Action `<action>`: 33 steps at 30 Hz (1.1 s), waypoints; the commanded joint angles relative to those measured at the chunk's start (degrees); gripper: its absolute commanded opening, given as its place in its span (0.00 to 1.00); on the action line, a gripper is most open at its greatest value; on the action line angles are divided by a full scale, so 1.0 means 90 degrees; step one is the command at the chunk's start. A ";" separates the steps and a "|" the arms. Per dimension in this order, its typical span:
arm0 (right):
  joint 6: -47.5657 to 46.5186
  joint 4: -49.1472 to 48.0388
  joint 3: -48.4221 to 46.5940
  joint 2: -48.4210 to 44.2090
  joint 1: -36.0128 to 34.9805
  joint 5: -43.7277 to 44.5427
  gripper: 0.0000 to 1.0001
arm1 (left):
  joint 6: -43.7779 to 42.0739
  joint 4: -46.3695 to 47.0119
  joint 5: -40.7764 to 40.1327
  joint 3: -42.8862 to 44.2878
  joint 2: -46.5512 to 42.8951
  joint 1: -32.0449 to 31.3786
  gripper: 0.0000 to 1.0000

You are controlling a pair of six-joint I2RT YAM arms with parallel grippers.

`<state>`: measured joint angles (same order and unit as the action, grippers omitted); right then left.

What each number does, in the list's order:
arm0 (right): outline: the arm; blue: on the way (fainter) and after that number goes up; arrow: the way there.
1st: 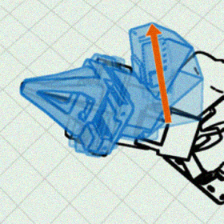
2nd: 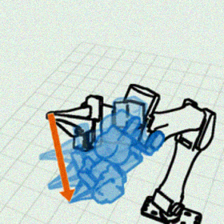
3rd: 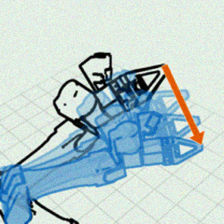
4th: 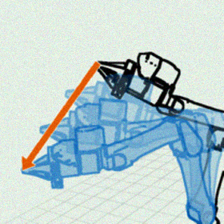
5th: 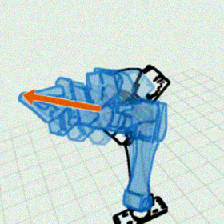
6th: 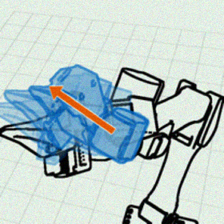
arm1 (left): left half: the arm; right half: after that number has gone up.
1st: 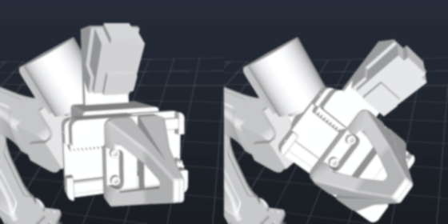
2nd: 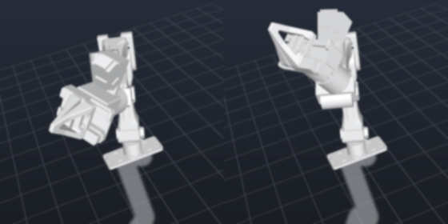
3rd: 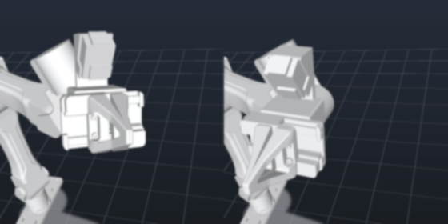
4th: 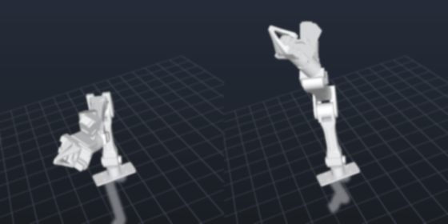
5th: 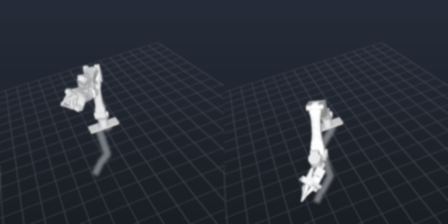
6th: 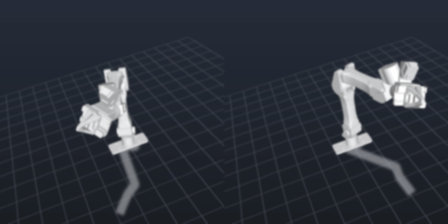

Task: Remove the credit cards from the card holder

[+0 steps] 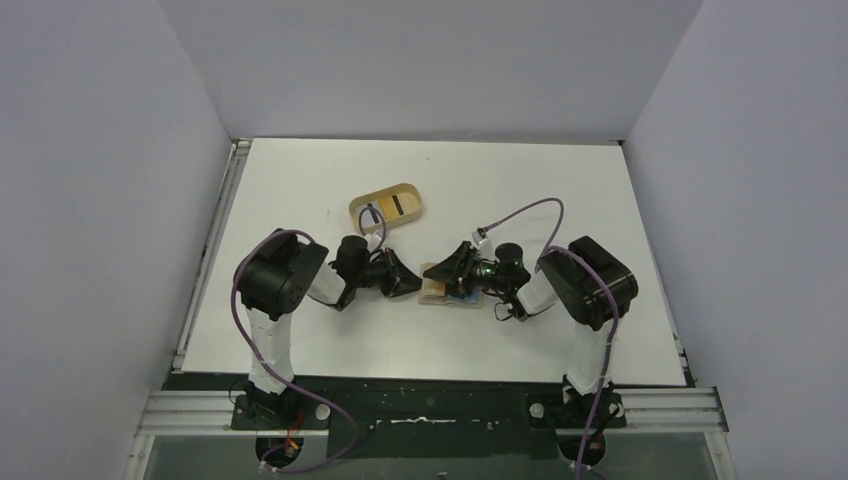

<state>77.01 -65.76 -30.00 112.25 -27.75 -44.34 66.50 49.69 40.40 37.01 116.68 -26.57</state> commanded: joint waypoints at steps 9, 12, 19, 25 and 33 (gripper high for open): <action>-0.1713 0.2897 -0.0683 -0.2008 0.0148 -0.0412 0.48 | -0.0394 -0.0609 -0.0183 -0.0013 0.0027 -0.0183 0.00; -0.1880 0.3215 -0.0677 -0.2156 0.0282 -0.0473 0.48 | -0.0406 -0.0623 -0.0185 -0.0011 0.0024 -0.0175 0.00; -0.2274 0.3781 -0.0585 -0.2228 0.0407 -0.0471 0.48 | -0.0416 -0.0640 -0.0173 -0.0003 0.0037 -0.0178 0.00; -0.2505 0.4060 -0.0488 -0.2275 0.0469 -0.0458 0.47 | -0.0419 -0.0651 -0.0173 0.0007 0.0053 -0.0183 0.00; -0.2875 0.4357 -0.0378 -0.1923 0.0483 -0.0123 0.42 | -0.0421 -0.0668 -0.0153 0.0017 0.0068 -0.0183 0.00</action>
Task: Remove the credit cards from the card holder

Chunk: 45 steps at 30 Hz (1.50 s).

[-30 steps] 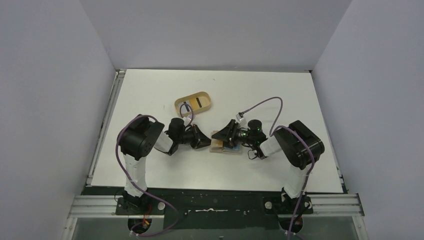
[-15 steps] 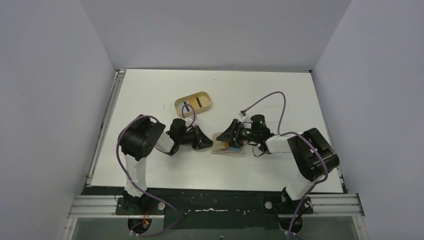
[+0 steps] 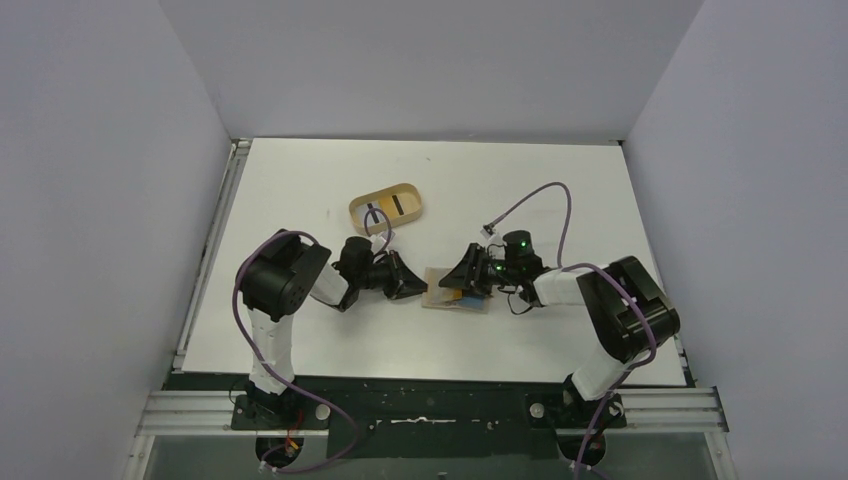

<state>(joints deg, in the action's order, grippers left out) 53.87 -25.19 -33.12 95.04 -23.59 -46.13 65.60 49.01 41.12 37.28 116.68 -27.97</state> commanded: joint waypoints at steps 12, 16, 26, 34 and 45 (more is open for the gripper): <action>-0.1084 0.0705 -0.0049 0.0325 0.0141 0.0465 0.36 | -0.0356 -0.0643 -0.0180 0.0007 0.0126 -0.0036 0.00; -0.1222 0.0830 -0.0030 0.0412 0.0237 0.0473 0.37 | -0.0365 -0.0652 -0.0166 0.0004 0.0131 -0.0037 0.00; -0.1642 0.1406 -0.0120 0.0411 0.0317 0.0705 0.41 | -0.0405 -0.0746 -0.0145 0.0052 0.0142 -0.0038 0.00; -0.1811 0.1678 0.0006 0.0344 0.0436 0.0854 0.40 | -0.0443 -0.0829 -0.0126 0.0085 0.0127 -0.0032 0.00; -0.1910 0.1975 0.0027 0.0047 0.0640 0.1012 0.37 | -0.0519 -0.0978 -0.0106 0.0130 0.0102 -0.0037 0.00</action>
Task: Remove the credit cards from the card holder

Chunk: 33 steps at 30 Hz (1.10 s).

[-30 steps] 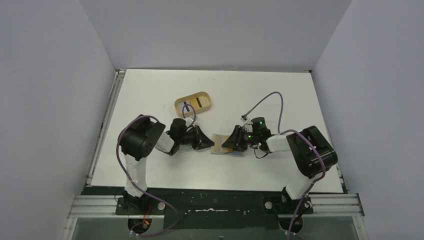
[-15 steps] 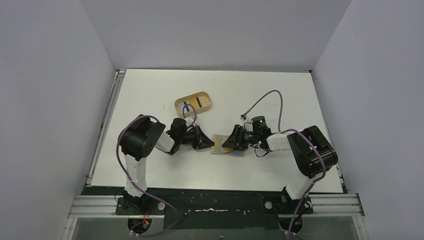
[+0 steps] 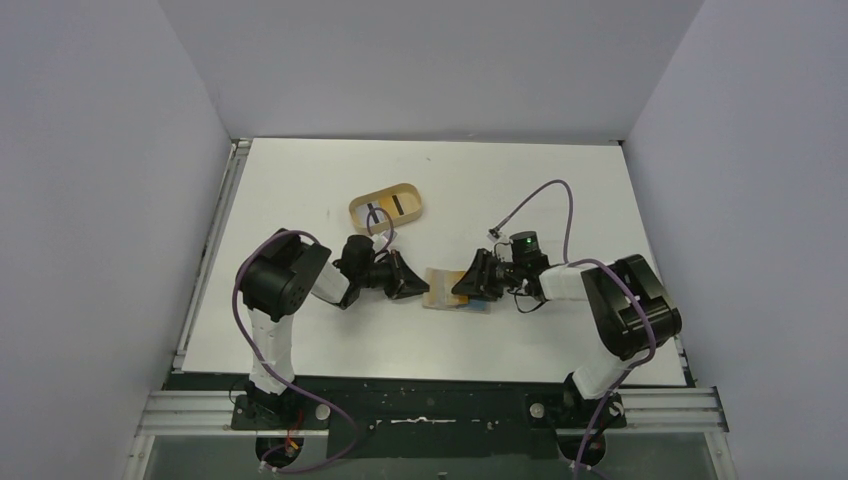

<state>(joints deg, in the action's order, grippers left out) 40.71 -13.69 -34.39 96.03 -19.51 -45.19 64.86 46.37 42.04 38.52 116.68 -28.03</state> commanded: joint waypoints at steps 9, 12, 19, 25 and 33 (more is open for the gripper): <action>-0.0383 0.0557 0.0222 0.0034 0.0207 0.0871 0.21 | -0.0449 -0.0680 -0.0199 -0.0031 0.0114 -0.0029 0.00; -0.0376 0.0578 0.0236 0.0003 0.0214 0.0860 0.16 | -0.0459 -0.0680 -0.0204 -0.0032 0.0112 -0.0032 0.00; -0.0444 0.0889 0.0252 -0.0353 0.0361 0.0861 0.15 | -0.0459 -0.0688 -0.0177 -0.0028 0.0096 -0.0020 0.00; -0.0743 0.1646 0.0119 -0.0759 0.0636 0.0923 0.05 | -0.0440 -0.0621 -0.0323 -0.0204 -0.0039 0.0058 0.00; -0.1378 0.3264 -0.0677 -0.1589 0.0784 0.1349 0.00 | -0.0363 -0.0406 -0.0735 -0.0681 -0.0470 0.0189 0.00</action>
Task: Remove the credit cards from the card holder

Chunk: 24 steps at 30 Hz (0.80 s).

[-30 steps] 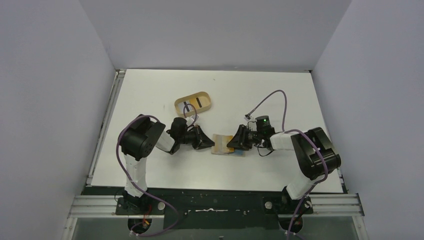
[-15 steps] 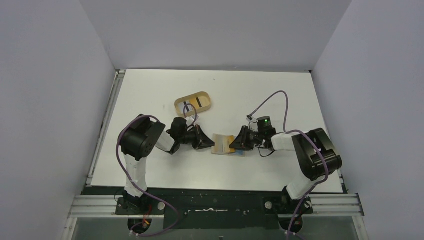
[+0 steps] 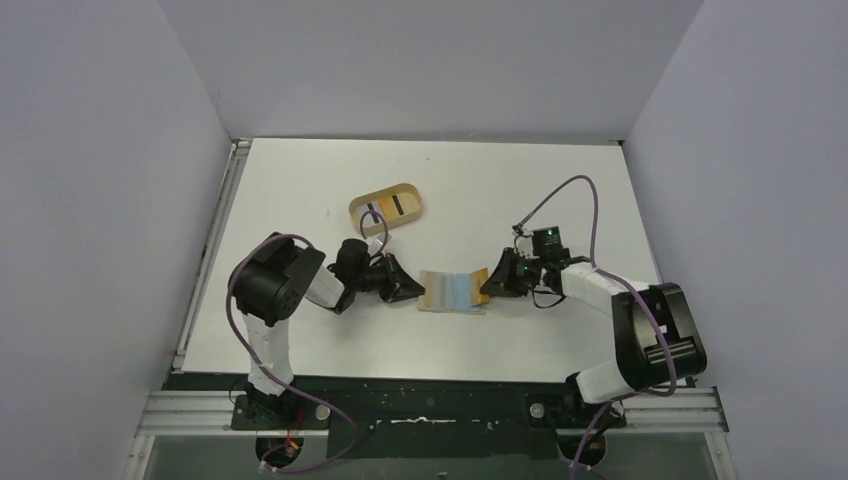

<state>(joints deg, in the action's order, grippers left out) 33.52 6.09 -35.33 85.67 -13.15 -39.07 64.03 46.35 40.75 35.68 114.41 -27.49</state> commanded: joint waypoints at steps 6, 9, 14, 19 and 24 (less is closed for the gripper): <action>-0.0661 0.1463 -0.1602 -0.0615 0.0078 0.0464 0.00 | -0.0241 -0.0389 -0.1162 -0.0822 -0.0720 0.0134 0.00; -0.0758 0.1500 -0.2381 -0.0277 -0.0001 0.0280 0.00 | -0.0232 -0.0439 -0.1506 -0.1101 -0.1095 0.0153 0.00; -0.0923 0.1801 -0.4151 0.0842 -0.0554 0.0379 0.00 | -0.0230 -0.0513 -0.1990 -0.1574 -0.1603 0.0282 0.00; -0.1113 0.2324 -0.6270 0.2307 -0.1221 0.0503 0.00 | -0.0375 -0.0893 -0.2249 -0.1860 -0.2139 0.0432 0.00; -0.1184 0.2833 -0.8292 0.3725 -0.1593 0.0586 0.00 | -0.0819 -0.2133 -0.2754 -0.1873 -0.3071 0.0482 0.00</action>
<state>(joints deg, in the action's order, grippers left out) 24.51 26.98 -98.89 113.03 -25.36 -34.76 62.04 37.98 22.72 18.96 92.64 -23.83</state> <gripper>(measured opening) 0.043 0.014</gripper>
